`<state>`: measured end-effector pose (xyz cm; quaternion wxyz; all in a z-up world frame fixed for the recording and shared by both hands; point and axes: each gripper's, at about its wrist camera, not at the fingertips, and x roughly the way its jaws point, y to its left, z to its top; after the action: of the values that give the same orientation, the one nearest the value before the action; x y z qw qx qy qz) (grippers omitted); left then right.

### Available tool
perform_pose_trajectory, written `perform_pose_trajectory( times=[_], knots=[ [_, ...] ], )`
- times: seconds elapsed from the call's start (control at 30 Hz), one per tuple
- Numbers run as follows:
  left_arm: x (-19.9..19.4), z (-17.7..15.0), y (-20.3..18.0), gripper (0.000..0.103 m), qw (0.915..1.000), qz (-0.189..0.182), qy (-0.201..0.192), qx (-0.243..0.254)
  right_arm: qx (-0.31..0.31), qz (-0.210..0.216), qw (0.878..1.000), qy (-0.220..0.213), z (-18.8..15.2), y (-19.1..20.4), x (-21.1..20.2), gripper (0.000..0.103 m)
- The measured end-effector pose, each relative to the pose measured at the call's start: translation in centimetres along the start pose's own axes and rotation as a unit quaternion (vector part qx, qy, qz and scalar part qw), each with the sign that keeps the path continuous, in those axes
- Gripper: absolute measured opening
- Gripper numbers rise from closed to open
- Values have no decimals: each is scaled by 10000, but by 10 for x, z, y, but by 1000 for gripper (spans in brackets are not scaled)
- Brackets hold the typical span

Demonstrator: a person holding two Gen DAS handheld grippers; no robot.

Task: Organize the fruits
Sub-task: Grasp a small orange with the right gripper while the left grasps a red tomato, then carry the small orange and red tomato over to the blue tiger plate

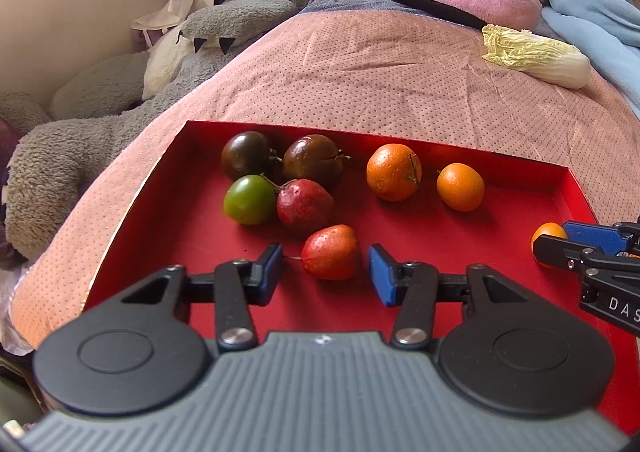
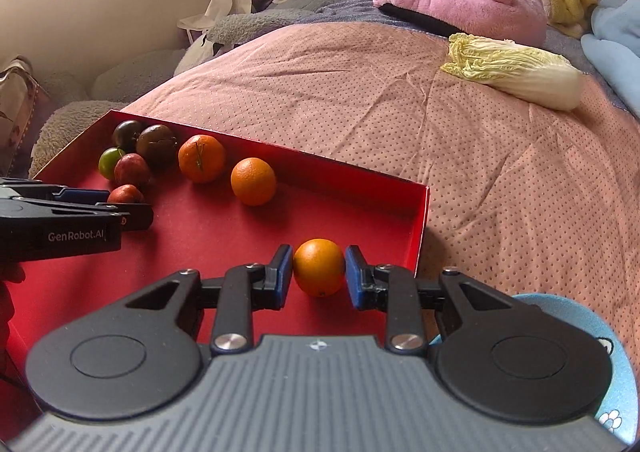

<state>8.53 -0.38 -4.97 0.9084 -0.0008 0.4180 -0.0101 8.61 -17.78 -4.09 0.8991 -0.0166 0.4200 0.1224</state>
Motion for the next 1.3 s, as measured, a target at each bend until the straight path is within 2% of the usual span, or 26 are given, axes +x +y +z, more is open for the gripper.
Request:
perform_pose_trajectory(
  times=[0.23,0.5,1.3],
  knots=[
    [-8,-6,-5,44,9999,-127,25,13,339,279,9990,26,-7,-1,-13,34],
    [-25,-14,-10,41,9996,-292,29,-5,207,470,9986,81,-27,14,-39,34],
    [-53,-25,-28,38,9996,-242,-41,111,192,510,9983,-229,-45,11,-95,34]
  ],
)
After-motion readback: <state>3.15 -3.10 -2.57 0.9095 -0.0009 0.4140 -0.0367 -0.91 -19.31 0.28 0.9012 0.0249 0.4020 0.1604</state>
